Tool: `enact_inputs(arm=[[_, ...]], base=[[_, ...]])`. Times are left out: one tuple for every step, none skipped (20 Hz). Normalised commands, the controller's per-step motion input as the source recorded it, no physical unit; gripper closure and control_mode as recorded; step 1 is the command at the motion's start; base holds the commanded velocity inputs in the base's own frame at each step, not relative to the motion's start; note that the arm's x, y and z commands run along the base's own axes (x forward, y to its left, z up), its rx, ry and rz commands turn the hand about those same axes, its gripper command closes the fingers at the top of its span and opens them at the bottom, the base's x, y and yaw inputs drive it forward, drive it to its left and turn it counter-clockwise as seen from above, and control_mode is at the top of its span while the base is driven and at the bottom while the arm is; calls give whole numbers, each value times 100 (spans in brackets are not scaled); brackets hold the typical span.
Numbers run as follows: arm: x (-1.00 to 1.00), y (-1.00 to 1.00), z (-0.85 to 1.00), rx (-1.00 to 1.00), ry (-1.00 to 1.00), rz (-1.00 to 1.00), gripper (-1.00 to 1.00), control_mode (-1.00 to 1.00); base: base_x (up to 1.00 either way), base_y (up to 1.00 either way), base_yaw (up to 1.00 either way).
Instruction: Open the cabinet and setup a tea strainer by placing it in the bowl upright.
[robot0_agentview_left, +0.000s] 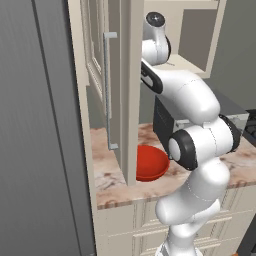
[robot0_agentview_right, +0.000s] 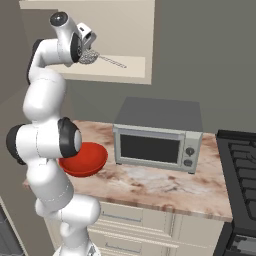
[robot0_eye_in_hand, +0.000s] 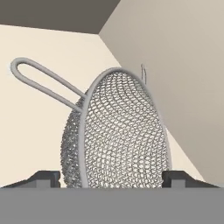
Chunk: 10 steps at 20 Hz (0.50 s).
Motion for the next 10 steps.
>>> enact_inputs(arm=[[0, 0, 0, 0, 0, 2, 100, -100], [0, 0, 0, 0, 0, 1, 100, -100], [0, 0, 0, 0, 0, 1, 100, -100], [0, 0, 0, 0, 0, 0, 100, -100], [0, 0, 0, 0, 0, 0, 100, -100], [0, 0, 0, 0, 0, 0, 100, -100], [0, 1, 0, 0, 0, 0, 100, -100], [3, 0, 0, 0, 0, 0, 100, -100], [0, 0, 0, 0, 0, 0, 100, -100], [0, 0, 0, 0, 0, 0, 100, -100]], base=[[0, 0, 0], [0, 0, 0], [0, 0, 0], [0, 0, 0], [0, 0, 0], [0, 0, 0], [0, 0, 0], [0, 0, 0], [0, 0, 0], [0, 0, 0]])
